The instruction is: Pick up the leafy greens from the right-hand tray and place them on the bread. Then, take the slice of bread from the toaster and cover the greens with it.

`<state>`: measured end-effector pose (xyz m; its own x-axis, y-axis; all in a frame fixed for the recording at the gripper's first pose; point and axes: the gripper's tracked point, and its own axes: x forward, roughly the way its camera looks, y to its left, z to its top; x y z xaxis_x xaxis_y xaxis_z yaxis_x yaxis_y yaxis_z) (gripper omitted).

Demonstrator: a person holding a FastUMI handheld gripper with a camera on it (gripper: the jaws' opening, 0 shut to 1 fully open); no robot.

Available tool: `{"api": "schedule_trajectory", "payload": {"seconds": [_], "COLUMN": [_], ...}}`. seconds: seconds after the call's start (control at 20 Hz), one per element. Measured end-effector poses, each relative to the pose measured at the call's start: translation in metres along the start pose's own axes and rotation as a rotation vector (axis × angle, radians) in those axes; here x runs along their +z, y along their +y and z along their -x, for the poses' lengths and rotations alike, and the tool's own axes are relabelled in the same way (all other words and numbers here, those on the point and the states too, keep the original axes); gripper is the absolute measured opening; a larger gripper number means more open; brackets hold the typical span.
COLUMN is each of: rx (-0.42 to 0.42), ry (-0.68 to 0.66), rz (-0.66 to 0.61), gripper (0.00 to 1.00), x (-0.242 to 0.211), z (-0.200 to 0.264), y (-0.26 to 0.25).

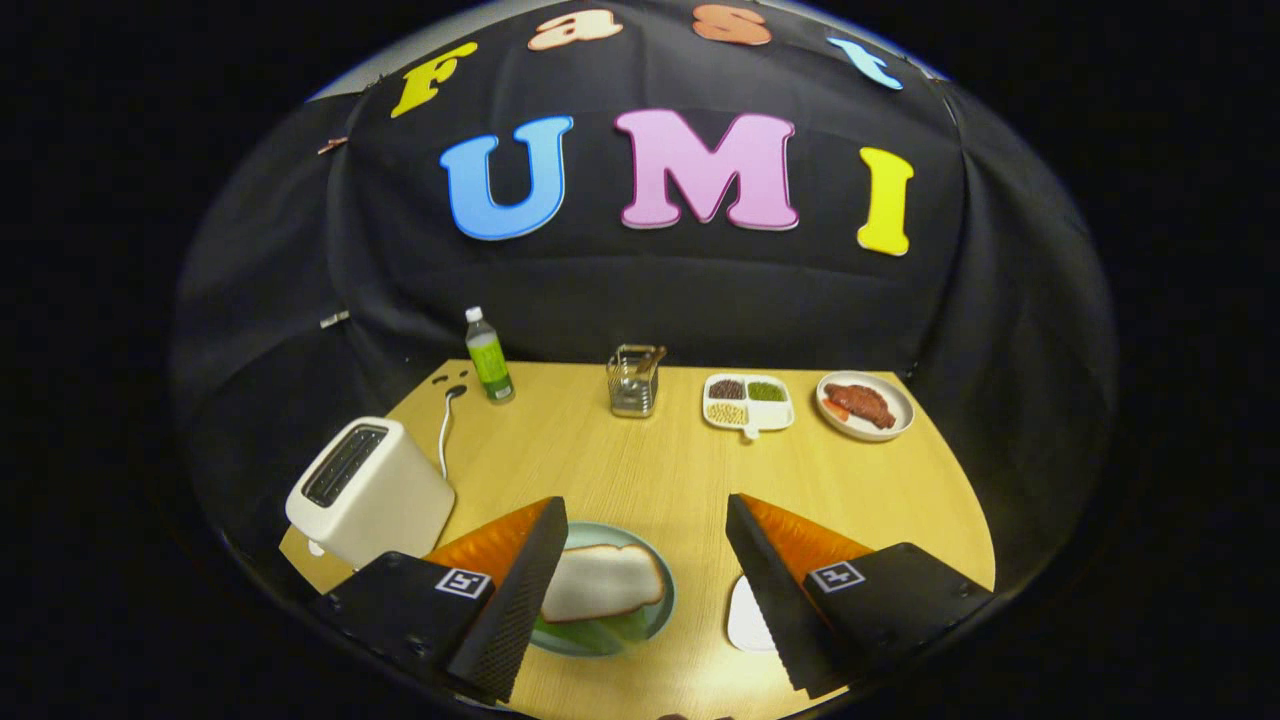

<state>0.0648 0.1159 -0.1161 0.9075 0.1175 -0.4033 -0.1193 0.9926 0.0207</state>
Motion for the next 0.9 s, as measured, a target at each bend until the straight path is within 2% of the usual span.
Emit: {"api": "schedule_trajectory", "payload": {"seconds": [0.25,0.5,0.9], "rx": [-0.038,0.019,-0.011], "ry": [-0.159,-0.267,-0.317], "rz": [-0.013,-0.03,0.0], "gripper": [0.99,0.99,0.98], "x": [0.056,0.106,0.129], "z": [0.043,0.082,0.113], "y": [-0.017,-0.016,-0.043]}}
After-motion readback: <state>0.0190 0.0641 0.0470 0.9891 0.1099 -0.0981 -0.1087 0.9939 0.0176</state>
